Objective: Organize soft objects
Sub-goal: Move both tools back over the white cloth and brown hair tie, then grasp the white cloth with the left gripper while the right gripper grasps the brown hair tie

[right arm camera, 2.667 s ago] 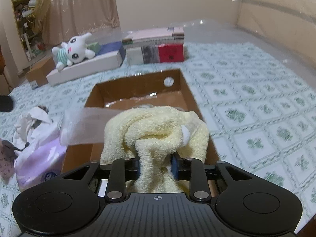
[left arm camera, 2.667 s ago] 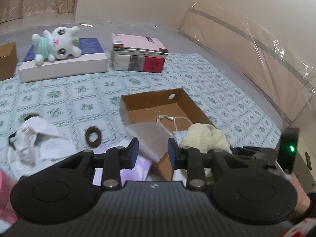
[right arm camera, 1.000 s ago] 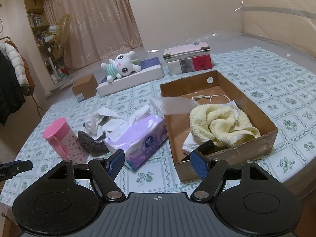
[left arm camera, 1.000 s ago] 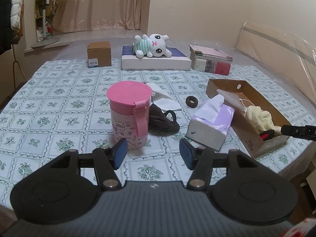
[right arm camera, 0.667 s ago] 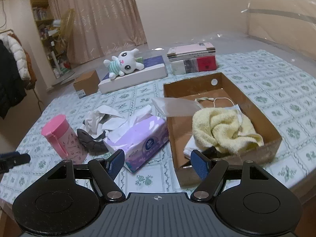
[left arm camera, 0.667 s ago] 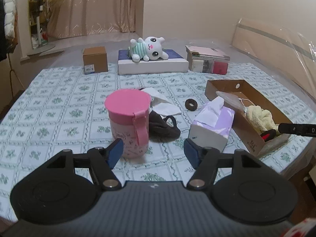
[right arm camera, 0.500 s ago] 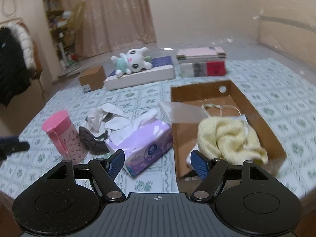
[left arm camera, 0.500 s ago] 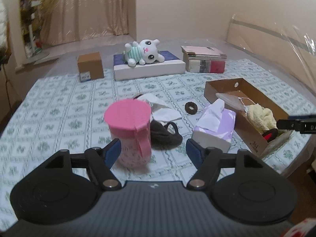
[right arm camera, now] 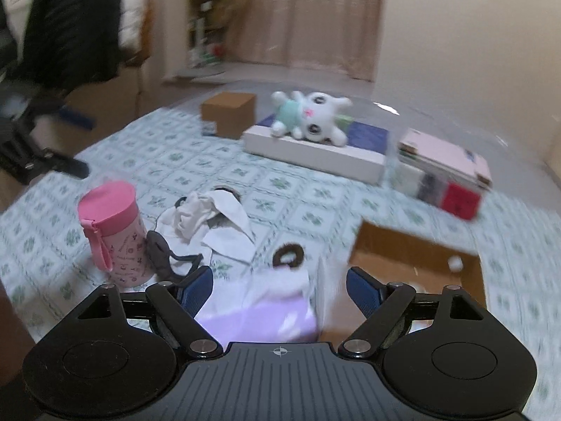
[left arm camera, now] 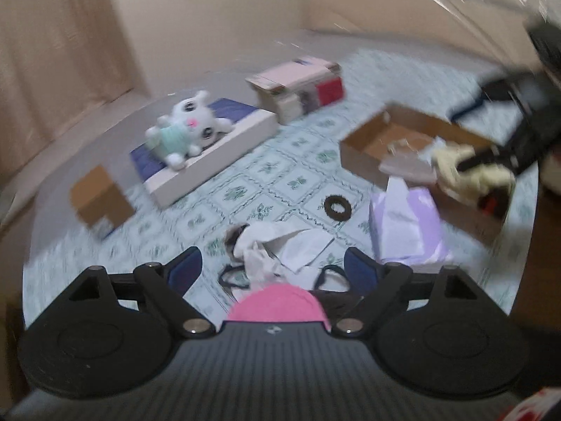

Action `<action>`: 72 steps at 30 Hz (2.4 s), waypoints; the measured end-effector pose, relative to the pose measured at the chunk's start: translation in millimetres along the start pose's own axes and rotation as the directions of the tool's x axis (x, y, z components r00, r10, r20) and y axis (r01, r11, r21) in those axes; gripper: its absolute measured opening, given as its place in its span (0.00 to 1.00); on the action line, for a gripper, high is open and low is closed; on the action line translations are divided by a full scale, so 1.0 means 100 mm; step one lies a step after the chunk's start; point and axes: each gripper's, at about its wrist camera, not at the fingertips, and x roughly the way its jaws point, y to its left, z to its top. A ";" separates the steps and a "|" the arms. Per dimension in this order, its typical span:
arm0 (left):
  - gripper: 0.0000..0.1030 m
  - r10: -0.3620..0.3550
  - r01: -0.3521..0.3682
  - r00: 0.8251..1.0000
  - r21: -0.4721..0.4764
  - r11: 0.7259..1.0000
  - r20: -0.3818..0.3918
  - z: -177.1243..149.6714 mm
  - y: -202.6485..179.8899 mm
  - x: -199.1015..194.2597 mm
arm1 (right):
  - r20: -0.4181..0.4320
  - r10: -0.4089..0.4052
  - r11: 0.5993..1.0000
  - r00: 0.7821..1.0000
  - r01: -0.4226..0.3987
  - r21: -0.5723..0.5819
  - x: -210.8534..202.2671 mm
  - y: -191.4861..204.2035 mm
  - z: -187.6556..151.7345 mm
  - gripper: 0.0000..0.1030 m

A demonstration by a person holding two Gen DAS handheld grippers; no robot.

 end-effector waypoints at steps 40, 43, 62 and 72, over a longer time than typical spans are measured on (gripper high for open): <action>0.72 -0.335 0.490 0.852 0.390 0.779 -0.402 0.03 0.44 2.54 | -0.453 0.159 0.924 0.877 -0.294 -0.245 2.57 -0.27 0.52 0.81; 0.59 -0.346 0.504 0.844 0.383 0.775 -0.411 0.04 0.41 2.58 | -0.456 0.161 0.925 0.875 -0.295 -0.240 2.59 -0.28 0.51 0.81; 0.11 -0.378 0.489 0.869 0.437 0.754 -0.320 0.32 0.15 2.50 | -0.466 0.164 0.925 0.869 -0.300 -0.234 2.56 -0.30 0.47 0.81; 0.10 -0.357 0.481 0.872 0.458 0.748 -0.333 0.27 0.04 2.66 | -0.522 0.139 0.918 0.841 -0.307 -0.250 2.76 -0.23 0.35 0.75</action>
